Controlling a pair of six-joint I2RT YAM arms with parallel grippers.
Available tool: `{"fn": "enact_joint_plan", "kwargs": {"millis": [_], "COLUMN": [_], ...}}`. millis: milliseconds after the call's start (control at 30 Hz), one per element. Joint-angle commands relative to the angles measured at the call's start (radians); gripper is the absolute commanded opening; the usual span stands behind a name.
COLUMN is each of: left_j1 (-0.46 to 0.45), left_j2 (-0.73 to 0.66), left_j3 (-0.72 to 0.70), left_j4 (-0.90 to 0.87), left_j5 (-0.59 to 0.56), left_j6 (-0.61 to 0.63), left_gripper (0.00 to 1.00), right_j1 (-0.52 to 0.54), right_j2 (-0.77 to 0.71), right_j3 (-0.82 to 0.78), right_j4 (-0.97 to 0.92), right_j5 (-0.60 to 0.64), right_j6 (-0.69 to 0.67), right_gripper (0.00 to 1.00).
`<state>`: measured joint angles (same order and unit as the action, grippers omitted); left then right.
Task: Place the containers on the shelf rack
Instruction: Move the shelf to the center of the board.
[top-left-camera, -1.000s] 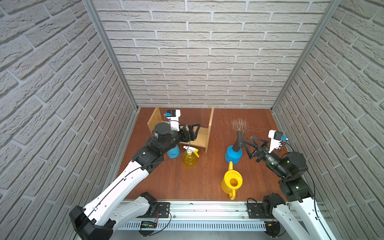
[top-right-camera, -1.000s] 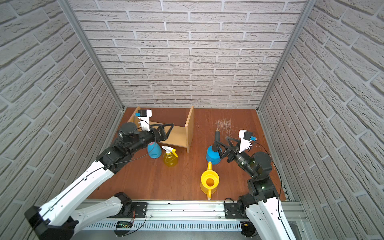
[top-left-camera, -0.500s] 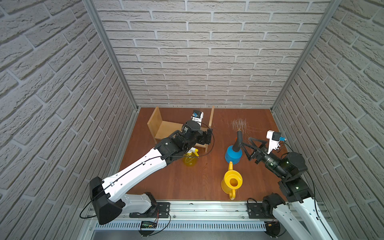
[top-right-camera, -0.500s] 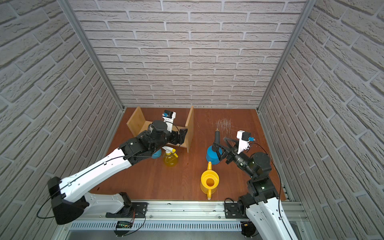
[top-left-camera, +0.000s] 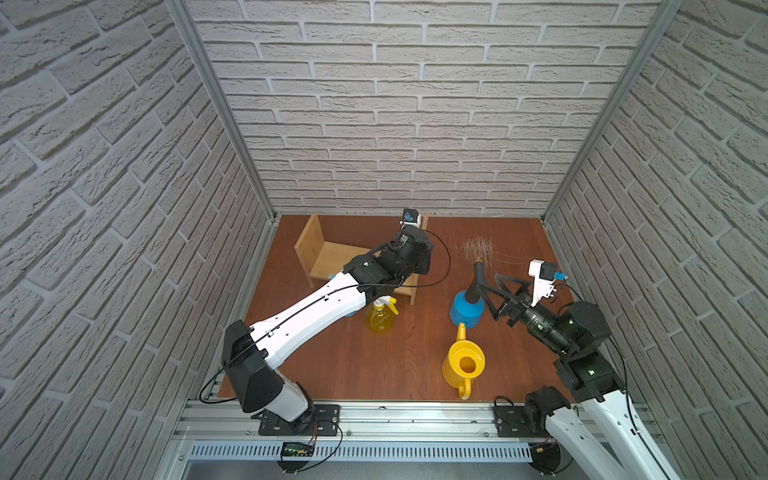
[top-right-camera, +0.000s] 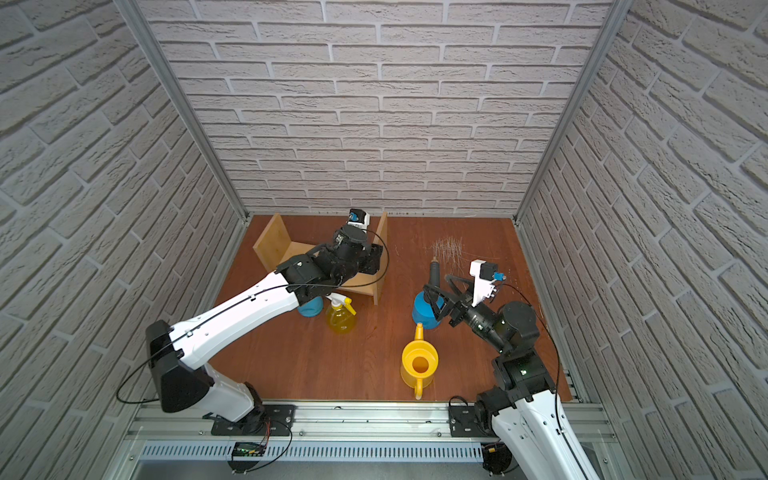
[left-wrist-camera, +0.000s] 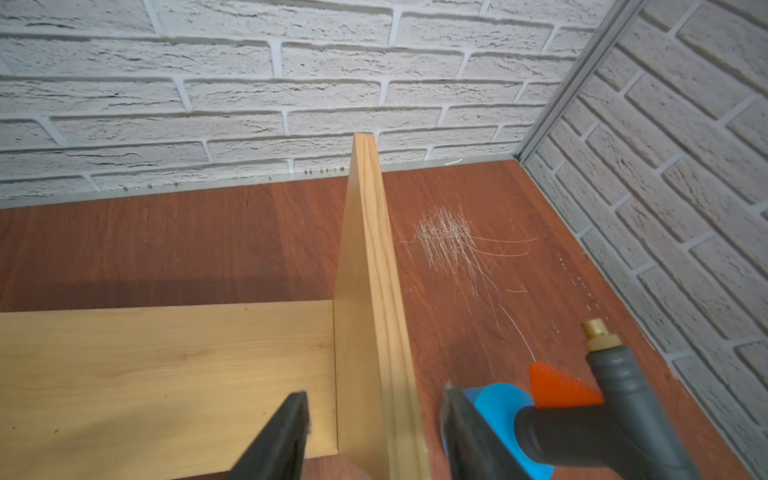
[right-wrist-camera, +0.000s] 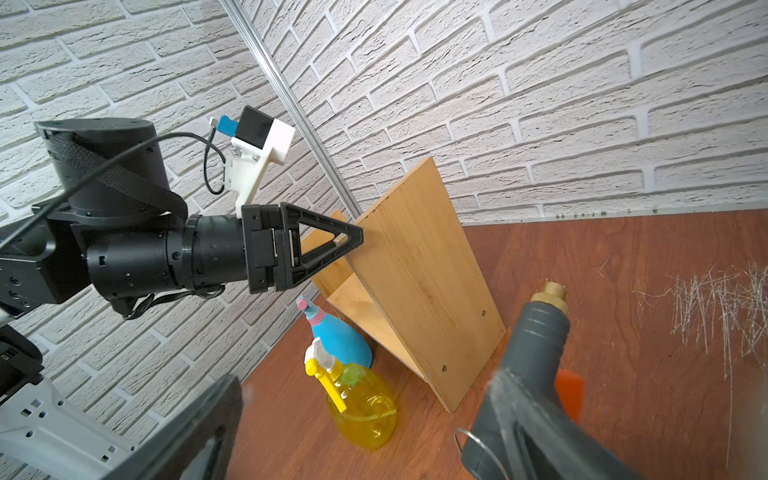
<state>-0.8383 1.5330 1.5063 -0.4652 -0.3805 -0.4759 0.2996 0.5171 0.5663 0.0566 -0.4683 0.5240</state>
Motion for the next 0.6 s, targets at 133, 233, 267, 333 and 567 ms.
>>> {"fn": "enact_joint_plan", "kwargs": {"millis": [133,233,267,333,567], "left_j1": [-0.006,-0.009,-0.010,-0.016,-0.046], "left_j2": [0.008,0.017,0.019,0.024,0.076], "left_j3": [0.035,0.042,0.047,0.051,0.092], "left_j4": [-0.013,-0.016,-0.018,-0.015,-0.012], "left_j5": [0.047,0.091,0.104,0.131,0.179], "left_j6": [-0.021,-0.026,-0.030,-0.033,-0.023], "left_gripper": [0.41,0.36,0.35,0.33,0.29], "right_j1": [0.015,0.016,0.016,0.018,0.021], "right_j2": [-0.003,-0.005,-0.006,-0.009,-0.015], "right_j3": [-0.011,-0.011,-0.010,-0.012,-0.011], "right_j4": [0.053,0.049,0.049,0.049,0.045], "right_j5": [0.015,0.021,0.022,0.022,0.030], "right_j6": [-0.009,-0.012,-0.012,-0.012,-0.015], "right_gripper": [0.99,0.99,0.99,0.99,0.99]}}
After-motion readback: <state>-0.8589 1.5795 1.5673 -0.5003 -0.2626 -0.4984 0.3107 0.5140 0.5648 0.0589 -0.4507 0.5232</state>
